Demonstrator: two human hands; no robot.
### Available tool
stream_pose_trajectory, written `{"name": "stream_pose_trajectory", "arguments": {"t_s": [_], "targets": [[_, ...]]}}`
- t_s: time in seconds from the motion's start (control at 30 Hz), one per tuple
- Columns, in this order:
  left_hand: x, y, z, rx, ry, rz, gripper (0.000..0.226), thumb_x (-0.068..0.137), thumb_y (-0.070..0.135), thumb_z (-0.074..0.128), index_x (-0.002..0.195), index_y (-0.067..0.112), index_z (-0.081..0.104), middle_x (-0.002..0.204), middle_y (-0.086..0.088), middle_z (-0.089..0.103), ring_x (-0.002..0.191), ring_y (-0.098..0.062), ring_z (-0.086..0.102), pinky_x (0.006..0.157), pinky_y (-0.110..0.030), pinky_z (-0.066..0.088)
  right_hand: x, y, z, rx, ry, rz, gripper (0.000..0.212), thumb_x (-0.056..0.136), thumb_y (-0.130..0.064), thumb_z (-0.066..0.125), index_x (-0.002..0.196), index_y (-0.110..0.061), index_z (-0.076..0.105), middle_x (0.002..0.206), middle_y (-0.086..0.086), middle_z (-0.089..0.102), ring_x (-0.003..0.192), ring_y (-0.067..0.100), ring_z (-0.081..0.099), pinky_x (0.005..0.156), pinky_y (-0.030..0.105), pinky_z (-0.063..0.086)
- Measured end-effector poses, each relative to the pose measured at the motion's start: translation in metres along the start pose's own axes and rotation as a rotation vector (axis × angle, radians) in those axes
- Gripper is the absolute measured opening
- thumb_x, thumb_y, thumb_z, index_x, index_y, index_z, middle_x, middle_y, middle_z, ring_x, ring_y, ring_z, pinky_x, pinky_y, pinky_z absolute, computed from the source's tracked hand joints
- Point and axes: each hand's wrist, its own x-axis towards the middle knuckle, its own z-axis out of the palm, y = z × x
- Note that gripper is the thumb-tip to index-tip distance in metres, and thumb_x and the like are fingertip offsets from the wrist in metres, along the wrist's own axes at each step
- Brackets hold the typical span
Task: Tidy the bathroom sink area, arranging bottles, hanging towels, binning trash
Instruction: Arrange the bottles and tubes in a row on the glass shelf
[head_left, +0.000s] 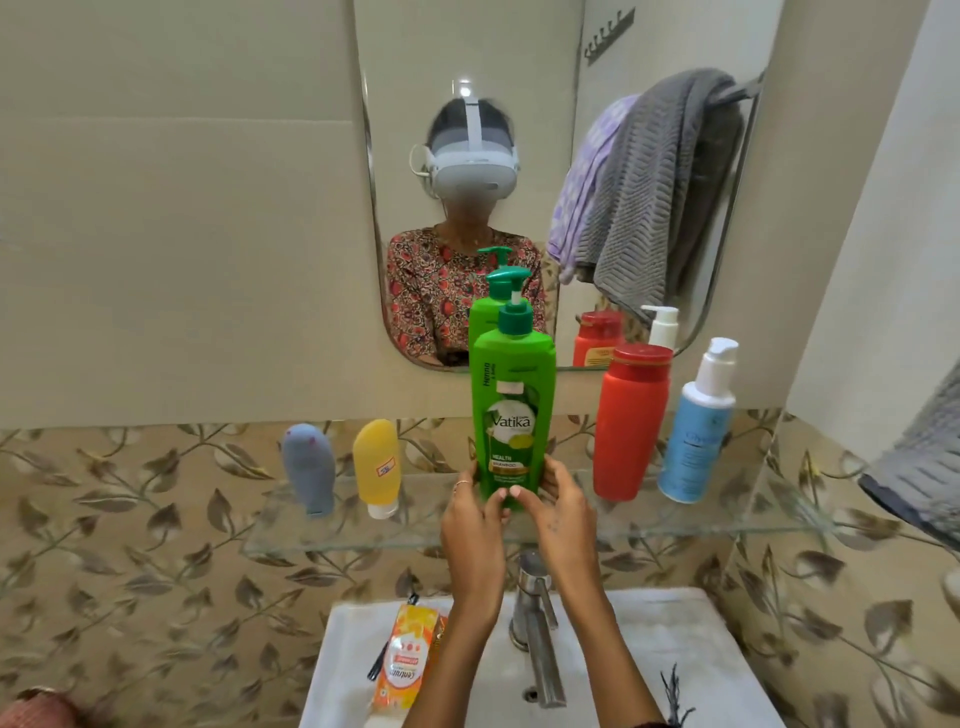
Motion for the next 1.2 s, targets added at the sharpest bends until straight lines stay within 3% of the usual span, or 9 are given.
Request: {"name": "stream_pose_trajectory", "arguments": {"t_s": [0.17, 0.33, 0.5, 0.67, 0.83, 0.93, 1.0, 1.1, 1.2], "targets": [[-0.005, 0.008, 0.017, 0.034, -0.052, 0.04, 0.045, 0.092, 0.012, 0.054, 0.136, 0.01, 0.044, 0.128, -0.01, 0.06, 0.111, -0.025, 0.061, 0.093, -0.042, 0.052, 0.005, 0.006, -0.019, -0.045, 0.037, -0.03, 0.037, 0.083, -0.01, 0.067, 0.119, -0.011, 0.058, 0.109, 0.002, 0.068, 0.103, 0.015, 0.064, 0.091, 0.027, 0.05], [-0.003, 0.01, 0.021, 0.112, -0.067, 0.098, 0.041, 0.091, 0.016, 0.056, 0.131, 0.013, 0.048, 0.121, -0.007, 0.065, 0.107, -0.021, 0.061, 0.083, -0.028, 0.048, 0.007, 0.011, -0.021, -0.032, 0.115, -0.022, 0.04, 0.084, -0.01, 0.065, 0.123, -0.012, 0.057, 0.115, 0.006, 0.068, 0.101, 0.014, 0.063, 0.091, 0.027, 0.049], [-0.007, 0.01, 0.02, 0.122, -0.1, 0.118, 0.042, 0.09, 0.021, 0.057, 0.13, 0.016, 0.046, 0.121, -0.003, 0.062, 0.1, -0.02, 0.062, 0.081, -0.029, 0.048, 0.0, 0.006, -0.015, -0.014, 0.187, -0.003, 0.042, 0.085, -0.007, 0.063, 0.126, -0.008, 0.052, 0.124, 0.012, 0.061, 0.106, 0.019, 0.061, 0.091, 0.029, 0.049], [-0.023, -0.002, 0.003, -0.059, -0.042, 0.061, 0.029, 0.089, 0.018, 0.059, 0.117, 0.021, 0.053, 0.115, 0.0, 0.06, 0.081, -0.001, 0.062, 0.065, -0.003, 0.045, -0.036, -0.005, 0.012, -0.061, 0.476, -0.086, 0.039, 0.083, -0.008, 0.065, 0.119, -0.011, 0.051, 0.119, 0.003, 0.053, 0.111, 0.018, 0.054, 0.086, 0.032, 0.048], [-0.021, -0.019, -0.036, -0.127, 0.218, 0.014, 0.013, 0.089, 0.018, 0.06, 0.099, 0.023, 0.054, 0.099, -0.005, 0.066, 0.091, -0.021, 0.065, 0.079, -0.033, 0.054, -0.045, -0.014, 0.052, -0.018, 0.126, -0.146, 0.031, 0.088, -0.007, 0.057, 0.118, -0.015, 0.053, 0.118, 0.002, 0.057, 0.106, 0.009, 0.054, 0.086, 0.016, 0.045], [-0.013, -0.022, -0.057, -0.137, 0.365, -0.011, 0.022, 0.088, 0.016, 0.06, 0.108, 0.02, 0.05, 0.108, -0.004, 0.061, 0.09, -0.014, 0.063, 0.073, -0.016, 0.049, -0.038, -0.02, 0.074, 0.02, -0.042, -0.086, 0.035, 0.092, -0.009, 0.053, 0.126, -0.011, 0.05, 0.125, 0.007, 0.057, 0.113, 0.016, 0.055, 0.097, 0.03, 0.047], [-0.006, -0.022, -0.066, -0.149, 0.383, -0.025, 0.036, 0.089, 0.015, 0.059, 0.122, 0.016, 0.046, 0.117, 0.0, 0.053, 0.088, -0.004, 0.061, 0.068, -0.006, 0.046, -0.031, -0.026, 0.085, 0.051, -0.096, -0.053, 0.037, 0.095, -0.01, 0.047, 0.132, -0.01, 0.046, 0.133, 0.008, 0.054, 0.121, 0.018, 0.051, 0.104, 0.034, 0.042], [0.005, -0.021, -0.077, -0.06, 0.315, -0.035, 0.045, 0.091, 0.016, 0.056, 0.134, 0.015, 0.042, 0.122, 0.003, 0.046, 0.091, -0.011, 0.06, 0.075, -0.018, 0.046, -0.018, -0.034, 0.096, 0.103, -0.235, -0.02, 0.041, 0.098, -0.008, 0.039, 0.139, -0.009, 0.039, 0.139, 0.009, 0.05, 0.128, 0.02, 0.047, 0.108, 0.035, 0.039], [0.016, -0.02, -0.085, 0.039, 0.25, -0.045, 0.032, 0.093, 0.016, 0.052, 0.125, 0.012, 0.051, 0.114, -0.006, 0.061, 0.095, -0.023, 0.063, 0.081, -0.035, 0.052, -0.016, -0.037, 0.099, 0.1, -0.352, -0.045, 0.035, 0.096, -0.006, 0.041, 0.131, -0.008, 0.047, 0.125, 0.01, 0.058, 0.116, 0.022, 0.055, 0.085, 0.017, 0.047]]}}
